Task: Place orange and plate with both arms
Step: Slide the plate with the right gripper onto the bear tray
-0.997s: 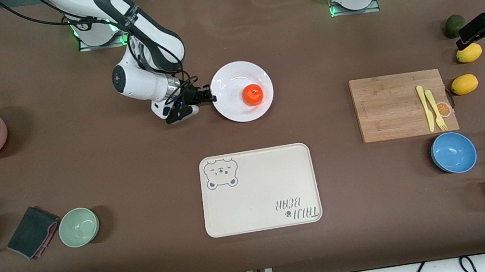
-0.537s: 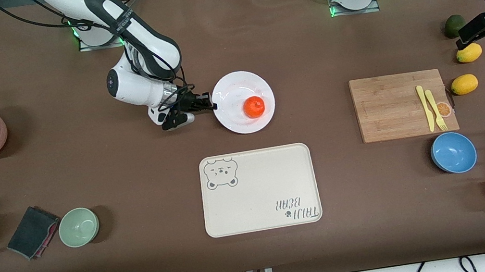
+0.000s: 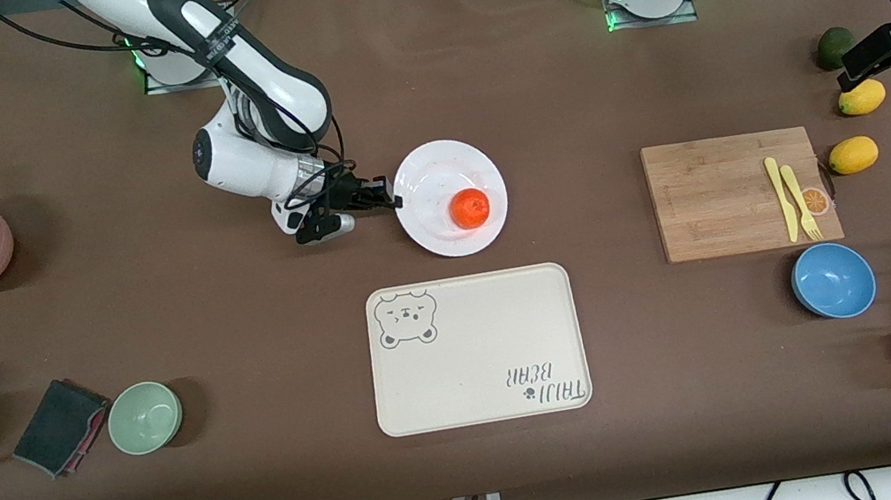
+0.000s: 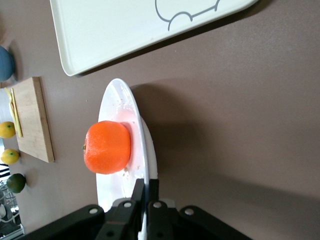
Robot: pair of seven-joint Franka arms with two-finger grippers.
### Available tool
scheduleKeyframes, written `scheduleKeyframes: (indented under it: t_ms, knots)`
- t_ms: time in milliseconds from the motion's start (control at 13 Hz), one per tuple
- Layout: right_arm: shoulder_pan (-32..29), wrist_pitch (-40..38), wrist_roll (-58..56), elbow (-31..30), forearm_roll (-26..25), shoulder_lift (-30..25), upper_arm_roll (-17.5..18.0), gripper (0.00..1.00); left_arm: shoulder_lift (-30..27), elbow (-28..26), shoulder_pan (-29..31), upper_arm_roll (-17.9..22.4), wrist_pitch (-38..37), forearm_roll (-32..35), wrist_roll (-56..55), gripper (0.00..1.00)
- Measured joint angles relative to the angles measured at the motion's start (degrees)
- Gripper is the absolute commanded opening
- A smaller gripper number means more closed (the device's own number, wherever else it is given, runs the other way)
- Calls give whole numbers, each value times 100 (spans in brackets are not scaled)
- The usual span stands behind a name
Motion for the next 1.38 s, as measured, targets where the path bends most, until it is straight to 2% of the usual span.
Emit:
scheduleKeyframes:
  t_ms: [537, 920, 1380]
  knots:
    - [-5, 7, -3, 189, 318, -8, 0, 0, 0, 35, -6, -14, 1, 0, 2, 100]
    - [-178, 14, -1, 891, 458, 88, -15, 0, 2, 58, -129, -66, 356, 0, 4, 100]
    - [-302, 13, -12, 2485, 456, 1322, -173, 0, 36, 59, -86, -39, 522, 44, 4, 100]
